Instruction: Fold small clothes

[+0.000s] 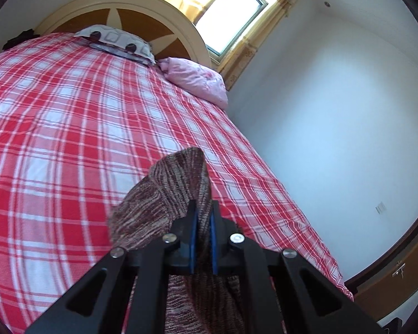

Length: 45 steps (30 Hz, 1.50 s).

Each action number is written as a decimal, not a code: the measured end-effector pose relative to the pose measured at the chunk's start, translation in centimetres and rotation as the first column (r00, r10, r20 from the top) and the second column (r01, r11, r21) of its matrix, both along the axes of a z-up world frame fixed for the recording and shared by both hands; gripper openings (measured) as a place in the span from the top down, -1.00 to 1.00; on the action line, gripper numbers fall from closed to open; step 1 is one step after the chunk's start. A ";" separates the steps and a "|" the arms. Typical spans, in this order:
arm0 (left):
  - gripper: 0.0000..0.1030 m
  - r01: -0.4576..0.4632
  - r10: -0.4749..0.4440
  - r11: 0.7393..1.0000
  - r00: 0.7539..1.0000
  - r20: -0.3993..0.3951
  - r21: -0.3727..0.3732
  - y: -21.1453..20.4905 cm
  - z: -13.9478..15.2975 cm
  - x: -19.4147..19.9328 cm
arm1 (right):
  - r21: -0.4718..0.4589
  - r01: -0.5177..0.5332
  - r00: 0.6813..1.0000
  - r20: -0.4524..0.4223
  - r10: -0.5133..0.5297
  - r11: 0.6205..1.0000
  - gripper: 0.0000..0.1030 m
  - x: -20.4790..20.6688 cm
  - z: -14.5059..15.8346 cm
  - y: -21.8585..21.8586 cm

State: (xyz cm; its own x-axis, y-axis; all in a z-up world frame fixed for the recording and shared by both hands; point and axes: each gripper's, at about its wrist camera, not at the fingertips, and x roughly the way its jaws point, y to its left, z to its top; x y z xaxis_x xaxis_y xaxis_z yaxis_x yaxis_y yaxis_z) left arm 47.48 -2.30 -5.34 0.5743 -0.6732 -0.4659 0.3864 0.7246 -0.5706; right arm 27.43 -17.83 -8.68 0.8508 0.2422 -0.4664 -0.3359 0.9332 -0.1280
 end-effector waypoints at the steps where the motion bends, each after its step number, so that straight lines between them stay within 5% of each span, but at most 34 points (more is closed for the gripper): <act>1: 0.85 0.013 -0.013 1.000 1.000 -0.005 0.003 -1.3 -0.1 0.2 | 0.010 0.007 1.000 -0.005 -0.007 1.000 0.86 0.1 0.0 -0.6; 17: 0.85 0.163 -0.152 0.980 0.984 -0.095 0.115 -13.9 -4.3 0.8 | 0.132 0.186 0.966 -0.206 -0.157 0.974 0.86 0.1 -4.0 -12.5; 32: 0.75 0.210 -0.192 0.937 0.977 -0.091 0.278 -20.4 -6.1 -0.4 | 0.264 0.282 0.905 -0.393 -0.164 0.922 0.86 -0.3 -7.3 -17.5; 33: 0.70 0.210 -0.195 0.934 0.978 -0.080 0.289 -20.4 -5.8 -0.7 | 0.267 0.288 0.902 -0.398 -0.166 0.920 0.86 -0.4 -7.3 -17.8; 37: -0.36 0.156 -0.179 0.916 0.984 0.028 0.370 -18.7 -4.0 -3.4 | 0.268 0.306 0.897 -0.404 -0.182 0.914 0.69 -1.2 -7.4 -19.0; 39: -0.40 0.137 -0.180 0.908 0.981 0.073 0.396 -17.1 -3.6 -4.8 | 0.244 0.332 0.895 -0.386 -0.222 0.911 0.10 -1.6 -7.3 -19.6; 40: -0.41 0.131 -0.183 0.901 0.979 0.089 0.414 -16.1 -3.6 -5.6 | 0.234 0.348 0.894 -0.373 -0.247 0.908 -0.01 -1.9 -7.1 -19.9; 45: -0.46 0.067 -0.149 0.857 0.981 0.121 0.511 -11.6 -5.5 -8.7 | 0.283 0.329 0.930 -0.262 -0.257 0.901 -0.06 -2.2 -4.2 -20.4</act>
State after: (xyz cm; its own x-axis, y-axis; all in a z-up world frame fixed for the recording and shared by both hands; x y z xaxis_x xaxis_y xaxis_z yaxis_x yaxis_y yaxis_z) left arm 38.80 -13.94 -10.84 0.6024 -0.4328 -0.6706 0.5304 0.8450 -0.0689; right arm 25.21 -38.19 -12.90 0.7949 0.1621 -0.5848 -0.0264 0.9720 0.2336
